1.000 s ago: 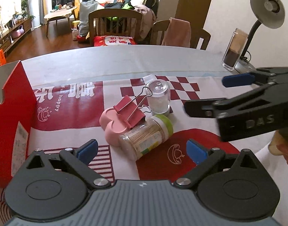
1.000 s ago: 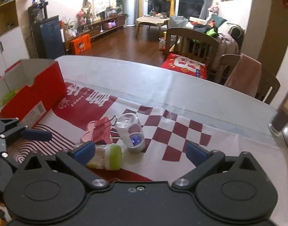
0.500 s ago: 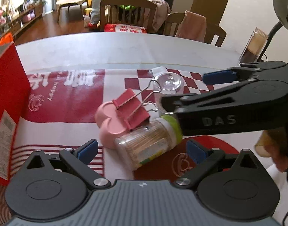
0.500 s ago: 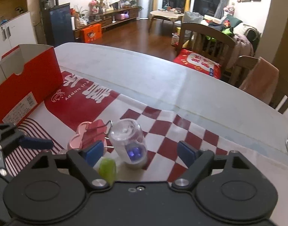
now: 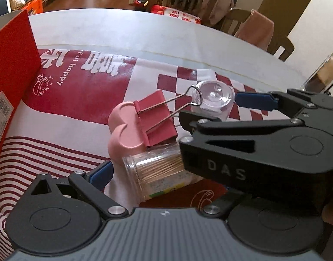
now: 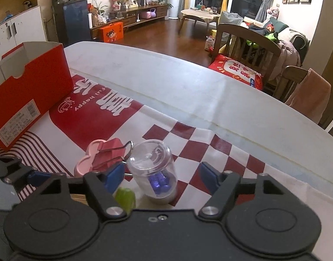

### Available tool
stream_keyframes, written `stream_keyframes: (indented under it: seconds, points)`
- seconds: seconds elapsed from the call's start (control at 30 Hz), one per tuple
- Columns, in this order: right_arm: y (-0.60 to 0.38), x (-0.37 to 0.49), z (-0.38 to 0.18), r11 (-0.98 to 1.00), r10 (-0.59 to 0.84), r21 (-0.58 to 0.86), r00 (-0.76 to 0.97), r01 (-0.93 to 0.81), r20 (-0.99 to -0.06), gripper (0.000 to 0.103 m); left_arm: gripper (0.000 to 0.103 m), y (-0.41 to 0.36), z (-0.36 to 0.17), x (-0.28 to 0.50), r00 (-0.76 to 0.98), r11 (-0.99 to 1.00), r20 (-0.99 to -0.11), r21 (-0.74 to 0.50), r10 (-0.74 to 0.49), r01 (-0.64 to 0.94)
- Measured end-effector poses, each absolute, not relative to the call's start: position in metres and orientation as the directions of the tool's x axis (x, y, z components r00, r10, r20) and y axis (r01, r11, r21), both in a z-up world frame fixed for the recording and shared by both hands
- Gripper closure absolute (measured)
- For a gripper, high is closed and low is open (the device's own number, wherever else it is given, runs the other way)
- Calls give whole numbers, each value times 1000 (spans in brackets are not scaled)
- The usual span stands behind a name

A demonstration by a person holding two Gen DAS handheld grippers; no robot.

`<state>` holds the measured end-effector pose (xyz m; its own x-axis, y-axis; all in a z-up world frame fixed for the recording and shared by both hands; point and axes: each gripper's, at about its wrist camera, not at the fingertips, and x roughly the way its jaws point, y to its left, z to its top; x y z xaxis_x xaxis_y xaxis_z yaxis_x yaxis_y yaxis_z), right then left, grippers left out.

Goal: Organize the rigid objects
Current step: 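Close the left gripper on the toothpick jar while the right gripper closes on the clear cup, then carry the toothpick jar with the left gripper while the right gripper carries the cup over the shoebox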

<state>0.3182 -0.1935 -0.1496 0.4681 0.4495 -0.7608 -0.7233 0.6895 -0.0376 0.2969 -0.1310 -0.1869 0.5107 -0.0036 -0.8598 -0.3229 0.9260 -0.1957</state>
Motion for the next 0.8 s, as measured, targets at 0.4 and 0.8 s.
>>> stream_keyframes:
  seconds: [0.4,0.8]
  points:
    - [-200,312,-145,704,469,-29,495,-709,-732,63,8,-128,-189,293,522,927,-853,-217,-27,-306]
    - [-228,292,-131,762,476,36,522,-646,-708,63,13,-115,-187,277,527,916,-848,-251,-53,-313]
